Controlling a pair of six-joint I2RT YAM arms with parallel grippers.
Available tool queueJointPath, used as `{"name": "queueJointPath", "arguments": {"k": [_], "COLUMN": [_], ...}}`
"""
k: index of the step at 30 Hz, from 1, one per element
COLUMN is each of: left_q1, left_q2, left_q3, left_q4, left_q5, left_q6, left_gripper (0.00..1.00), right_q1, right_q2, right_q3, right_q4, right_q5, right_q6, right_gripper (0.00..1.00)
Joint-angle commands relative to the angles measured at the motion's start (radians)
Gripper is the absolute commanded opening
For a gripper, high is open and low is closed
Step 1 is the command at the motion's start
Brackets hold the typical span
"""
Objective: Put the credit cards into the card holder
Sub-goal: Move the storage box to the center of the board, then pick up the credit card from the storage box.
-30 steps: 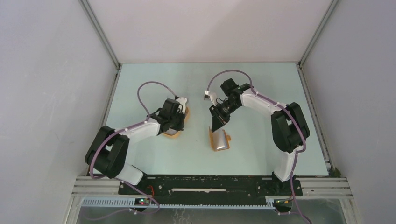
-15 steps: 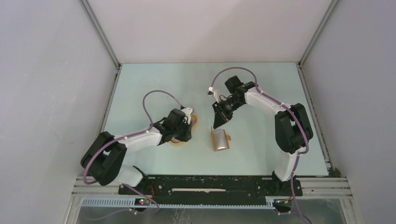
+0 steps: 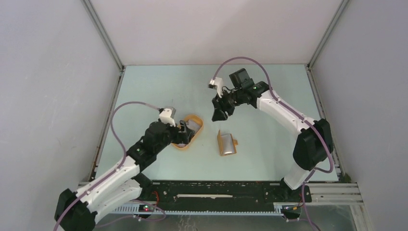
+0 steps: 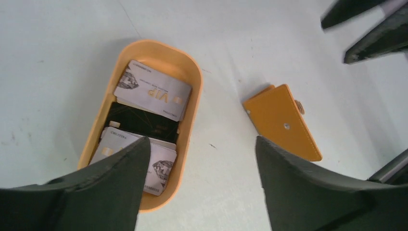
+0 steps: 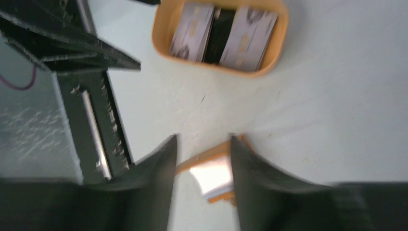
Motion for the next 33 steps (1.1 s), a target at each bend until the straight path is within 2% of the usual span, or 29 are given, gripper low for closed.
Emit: {"name": "queueJointPath", "arguments": {"k": [1, 2, 3, 4, 6, 8, 10, 16, 20, 24, 27, 30, 33], "left_q1": [0.052, 0.068, 0.083, 0.096, 0.118, 0.145, 0.168, 0.177, 0.177, 0.177, 0.177, 0.181, 0.230], "left_q2": [-0.117, -0.142, -0.164, -0.185, -0.231, -0.284, -0.323, -0.389, -0.402, -0.411, -0.441, -0.456, -0.465], "left_q3": [-0.100, -0.114, -0.123, -0.130, -0.133, -0.124, -0.094, 0.019, 0.124, 0.232, 0.197, 0.201, 0.199], "left_q4": [0.105, 0.111, 0.112, 0.107, 0.088, 0.028, -0.033, -0.192, -0.341, -0.532, -0.552, -0.541, -0.545], "left_q5": [-0.043, -0.039, -0.035, -0.031, -0.033, -0.050, -0.058, -0.091, -0.066, -0.094, -0.161, -0.130, -0.131], "left_q6": [-0.088, -0.105, -0.112, -0.118, -0.120, -0.125, -0.130, -0.138, -0.119, -0.002, 0.033, 0.043, 0.051], "left_gripper": [0.91, 0.93, 0.94, 0.95, 0.96, 0.97, 0.97, 0.98, 0.98, 0.98, 0.99, 0.99, 0.99], "right_q1": [0.029, 0.028, 0.025, 0.024, 0.036, 0.060, 0.088, 0.188, 0.235, 0.260, 0.279, 0.290, 0.293], "right_q2": [-0.082, -0.067, -0.030, 0.019, 0.137, 0.204, 0.241, 0.372, 0.495, 0.615, 0.663, 0.686, 0.701], "right_q3": [0.047, 0.062, 0.107, 0.174, 0.328, 0.379, 0.372, 0.474, 0.610, 0.744, 0.777, 0.794, 0.794], "right_q4": [0.232, 0.243, 0.215, 0.148, -0.008, -0.040, -0.007, -0.049, -0.119, -0.183, -0.189, -0.191, -0.196], "right_q5": [0.099, 0.079, 0.036, -0.025, -0.103, -0.089, -0.026, 0.169, 0.301, 0.392, 0.456, 0.506, 0.538], "right_q6": [0.050, 0.082, 0.105, 0.105, 0.106, 0.126, 0.158, 0.195, 0.191, 0.185, 0.175, 0.163, 0.155], "right_gripper": [0.76, 0.94, 0.99, 0.99, 1.00, 1.00, 1.00, 0.97, 0.88, 0.80, 0.80, 0.81, 0.83]}}
